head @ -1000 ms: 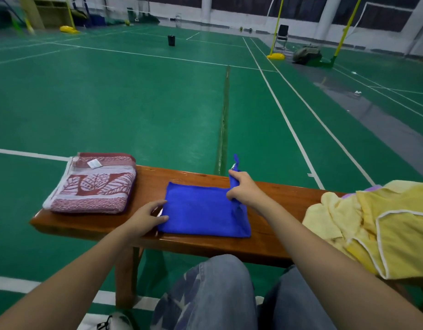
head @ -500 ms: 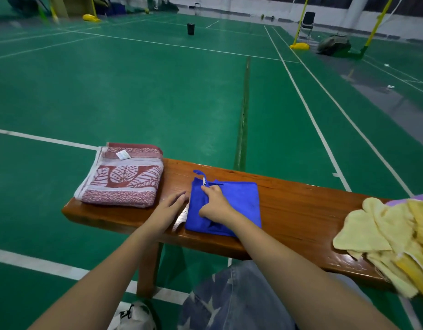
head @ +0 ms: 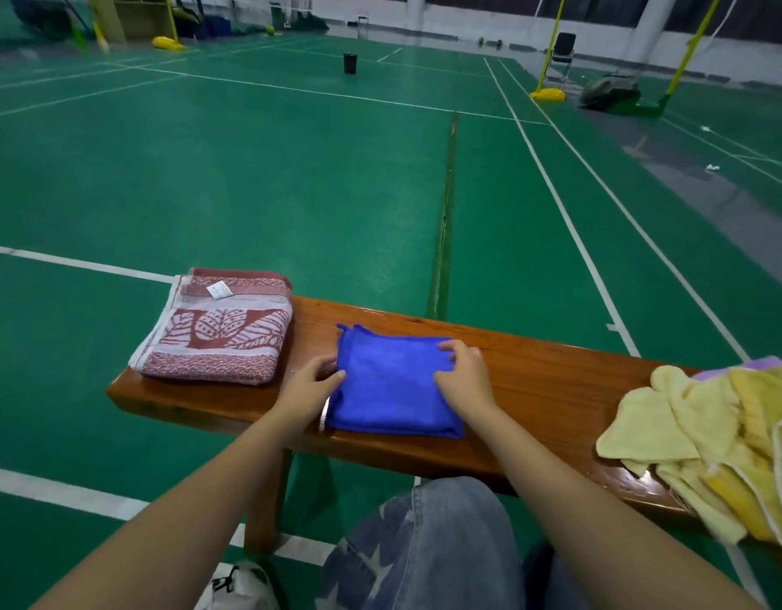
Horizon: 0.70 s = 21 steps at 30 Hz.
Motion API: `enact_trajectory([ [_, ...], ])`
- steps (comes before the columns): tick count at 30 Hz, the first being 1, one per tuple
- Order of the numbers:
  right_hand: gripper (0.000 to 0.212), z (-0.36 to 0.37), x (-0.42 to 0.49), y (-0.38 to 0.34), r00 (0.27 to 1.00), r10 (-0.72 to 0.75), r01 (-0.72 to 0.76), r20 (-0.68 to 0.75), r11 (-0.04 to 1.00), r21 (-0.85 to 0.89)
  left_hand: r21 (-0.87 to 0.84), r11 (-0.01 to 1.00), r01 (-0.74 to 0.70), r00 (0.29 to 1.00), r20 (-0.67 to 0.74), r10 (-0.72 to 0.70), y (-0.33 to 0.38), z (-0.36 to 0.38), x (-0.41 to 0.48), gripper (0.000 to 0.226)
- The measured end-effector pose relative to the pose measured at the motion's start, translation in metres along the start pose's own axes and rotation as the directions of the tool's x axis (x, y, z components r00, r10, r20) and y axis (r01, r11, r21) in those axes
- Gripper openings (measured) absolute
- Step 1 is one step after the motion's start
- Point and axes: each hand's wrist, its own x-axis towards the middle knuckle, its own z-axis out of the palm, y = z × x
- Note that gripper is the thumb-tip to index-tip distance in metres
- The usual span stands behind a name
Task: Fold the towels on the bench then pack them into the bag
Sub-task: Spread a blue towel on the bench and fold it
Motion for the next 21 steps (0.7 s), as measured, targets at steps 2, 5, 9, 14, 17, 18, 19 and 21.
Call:
enact_trajectory([
  [2, 0.049, -0.009, 0.000, 0.015, 0.994, 0.109, -0.109, -0.010, 0.989, -0.101, 0.215, 0.976, 0.021, 0.997, -0.073, -0.006, 0.001, 0.004, 0.007, 0.046],
  [5, 0.061, -0.010, -0.001, 0.023, 0.980, 0.168, -0.170, 0.106, 0.985, 0.011, 0.373, 0.923, 0.091, 0.990, -0.138, -0.041, 0.010, 0.010, 0.012, 0.053],
  [9, 0.081, -0.012, 0.003, 0.019, 0.958, 0.189, -0.229, 0.215, 0.956, 0.182, 0.381, 0.906, 0.182, 0.982, -0.106, -0.153, 0.023, 0.020, 0.016, 0.058],
  [14, 0.069, -0.019, 0.002, 0.015, 0.899, 0.215, -0.370, 0.381, 0.839, 0.400, 0.309, 0.910, 0.277, 0.961, -0.076, -0.267, 0.032, 0.028, 0.014, 0.060],
  [17, 0.048, -0.024, 0.001, 0.016, 0.884, 0.185, -0.380, 0.429, 0.817, 0.433, 0.053, 0.970, 0.239, 0.971, 0.010, -0.240, 0.030, 0.030, 0.016, 0.068],
  [18, 0.044, -0.025, 0.001, 0.018, 0.885, 0.173, -0.366, 0.431, 0.831, 0.418, -0.021, 0.976, 0.215, 0.976, 0.043, -0.214, 0.030, 0.029, 0.014, 0.070],
  [19, 0.041, -0.025, 0.001, 0.021, 0.887, 0.167, -0.354, 0.430, 0.844, 0.402, -0.050, 0.981, 0.188, 0.980, 0.069, -0.185, 0.030, 0.028, 0.012, 0.069],
  [21, 0.043, -0.025, 0.000, 0.027, 0.892, 0.161, -0.340, 0.423, 0.855, 0.392, -0.059, 0.989, 0.135, 0.987, 0.096, -0.129, 0.025, 0.025, 0.009, 0.064],
])
